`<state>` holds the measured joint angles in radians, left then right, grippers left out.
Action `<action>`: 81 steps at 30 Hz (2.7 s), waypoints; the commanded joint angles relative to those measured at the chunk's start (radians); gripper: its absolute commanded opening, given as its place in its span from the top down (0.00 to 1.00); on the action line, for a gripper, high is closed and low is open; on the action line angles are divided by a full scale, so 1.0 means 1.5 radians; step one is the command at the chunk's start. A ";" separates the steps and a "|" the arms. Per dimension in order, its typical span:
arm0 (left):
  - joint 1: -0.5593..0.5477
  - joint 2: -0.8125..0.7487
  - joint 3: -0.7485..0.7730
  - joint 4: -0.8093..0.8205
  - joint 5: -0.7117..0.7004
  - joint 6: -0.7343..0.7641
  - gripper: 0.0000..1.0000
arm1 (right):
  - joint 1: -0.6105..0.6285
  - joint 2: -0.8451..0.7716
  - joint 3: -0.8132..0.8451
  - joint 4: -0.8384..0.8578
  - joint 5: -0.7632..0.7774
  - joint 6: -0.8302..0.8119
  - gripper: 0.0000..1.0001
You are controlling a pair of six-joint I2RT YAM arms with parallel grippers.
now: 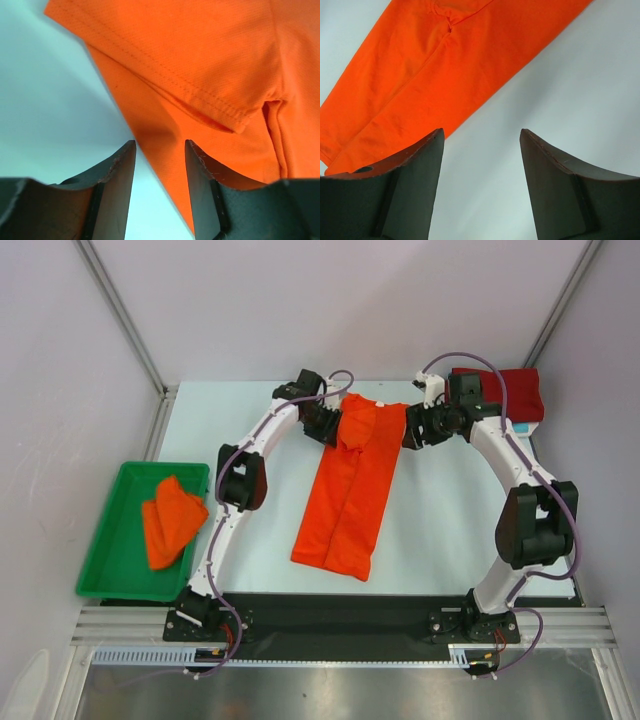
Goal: Fold and stack the t-shirts
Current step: Fold the tshirt
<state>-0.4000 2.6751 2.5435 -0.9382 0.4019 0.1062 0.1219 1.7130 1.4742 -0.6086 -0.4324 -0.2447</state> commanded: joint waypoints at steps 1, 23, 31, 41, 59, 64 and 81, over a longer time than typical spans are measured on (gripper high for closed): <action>0.009 0.000 0.031 0.011 -0.012 0.007 0.51 | 0.000 0.002 0.025 0.014 -0.007 -0.003 0.32; 0.022 -0.001 -0.007 -0.010 0.037 0.013 1.00 | 0.001 0.025 0.027 0.014 -0.008 -0.010 0.32; 0.068 -0.015 -0.022 -0.010 -0.015 0.016 1.00 | 0.001 0.031 0.021 0.022 -0.012 -0.007 0.31; 0.093 -0.037 -0.049 -0.018 -0.039 0.027 0.99 | 0.004 0.046 0.029 0.032 -0.018 -0.002 0.32; 0.132 -0.095 -0.120 -0.034 -0.064 0.047 0.99 | 0.008 0.068 0.037 0.051 -0.032 0.009 0.31; 0.128 -0.099 -0.122 -0.038 -0.063 0.078 0.94 | 0.009 0.071 0.036 0.061 -0.038 0.013 0.31; 0.082 -0.467 -0.485 0.016 -0.041 -0.063 0.35 | -0.014 -0.052 -0.229 0.092 -0.243 0.322 0.33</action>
<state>-0.2741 2.1483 2.0251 -0.9459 0.3004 0.1493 0.1078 1.7069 1.2583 -0.4957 -0.6582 0.0292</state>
